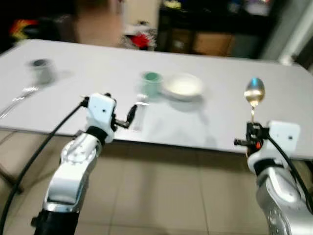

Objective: Setting the table

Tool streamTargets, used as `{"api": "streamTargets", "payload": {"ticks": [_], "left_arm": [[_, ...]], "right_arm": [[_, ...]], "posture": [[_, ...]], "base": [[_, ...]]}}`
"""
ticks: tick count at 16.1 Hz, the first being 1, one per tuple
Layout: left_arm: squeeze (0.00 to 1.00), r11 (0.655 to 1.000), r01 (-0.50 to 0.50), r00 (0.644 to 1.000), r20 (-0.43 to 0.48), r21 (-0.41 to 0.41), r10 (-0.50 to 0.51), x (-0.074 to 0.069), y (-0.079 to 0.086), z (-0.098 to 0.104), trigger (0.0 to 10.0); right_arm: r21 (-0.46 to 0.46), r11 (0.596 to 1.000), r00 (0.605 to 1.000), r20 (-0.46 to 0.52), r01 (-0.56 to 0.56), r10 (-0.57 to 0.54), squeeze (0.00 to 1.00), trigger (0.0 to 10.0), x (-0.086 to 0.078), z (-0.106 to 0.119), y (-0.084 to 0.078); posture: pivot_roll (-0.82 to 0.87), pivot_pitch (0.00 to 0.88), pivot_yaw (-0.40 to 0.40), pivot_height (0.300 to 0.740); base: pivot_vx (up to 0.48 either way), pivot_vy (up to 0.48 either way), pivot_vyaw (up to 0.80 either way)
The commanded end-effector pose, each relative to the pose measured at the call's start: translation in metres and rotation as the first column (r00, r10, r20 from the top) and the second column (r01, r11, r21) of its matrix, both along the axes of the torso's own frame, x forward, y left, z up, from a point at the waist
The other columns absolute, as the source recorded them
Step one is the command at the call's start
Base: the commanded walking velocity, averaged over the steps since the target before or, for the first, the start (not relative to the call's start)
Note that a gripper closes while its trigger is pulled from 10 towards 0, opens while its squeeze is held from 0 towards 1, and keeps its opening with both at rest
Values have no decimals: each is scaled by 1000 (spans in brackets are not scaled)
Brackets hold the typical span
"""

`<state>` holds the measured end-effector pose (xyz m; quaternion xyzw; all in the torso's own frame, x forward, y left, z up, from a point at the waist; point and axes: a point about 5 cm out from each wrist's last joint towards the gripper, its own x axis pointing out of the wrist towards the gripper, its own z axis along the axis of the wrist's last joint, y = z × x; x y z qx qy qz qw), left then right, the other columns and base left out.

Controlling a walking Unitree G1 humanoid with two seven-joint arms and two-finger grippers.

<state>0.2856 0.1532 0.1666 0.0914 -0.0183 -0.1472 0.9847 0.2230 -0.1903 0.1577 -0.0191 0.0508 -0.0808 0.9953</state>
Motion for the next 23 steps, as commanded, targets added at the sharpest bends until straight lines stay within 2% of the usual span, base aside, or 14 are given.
{"api": "streamTargets", "payload": {"ticks": [1,2,5,9,17,23], "left_arm": [[0,1000,24,1000,-3,-4,-24,0,-6,1,10000],[0,999,32,999,-10,-6,-32,-1,-6,0,10000],[0,999,29,999,-27,-13,-29,-2,-8,-3,10000],[0,999,39,999,-21,-35,-40,-2,-9,-2,10000],[0,999,23,999,-43,-41,-25,-9,-6,-6,10000],[0,998,47,998,-45,-29,-48,-10,-7,-5,10000]], "right_arm": [[-14,1000,999,-51,15,-15,0,10000,-1,-7,-8],[-9,1000,998,-58,8,-9,0,10000,0,-8,-9],[9,994,990,-93,-106,106,0,10000,8,-9,-9],[21,980,976,-86,-200,201,0,10000,20,-5,1],[36,971,966,-98,-236,239,0,10000,20,-10,9],[39,976,968,-125,-216,220,0,10000,17,-14,10]], "posture": [[-90,0,-17,740],[-90,0,-17,740],[-91,0,-28,740],[-85,0,-36,740],[-69,0,-47,740],[-69,0,-41,740]], "base": [[0,0,-556],[0,0,-587],[0,0,0],[0,0,0],[352,0,0],[375,0,0]]}}
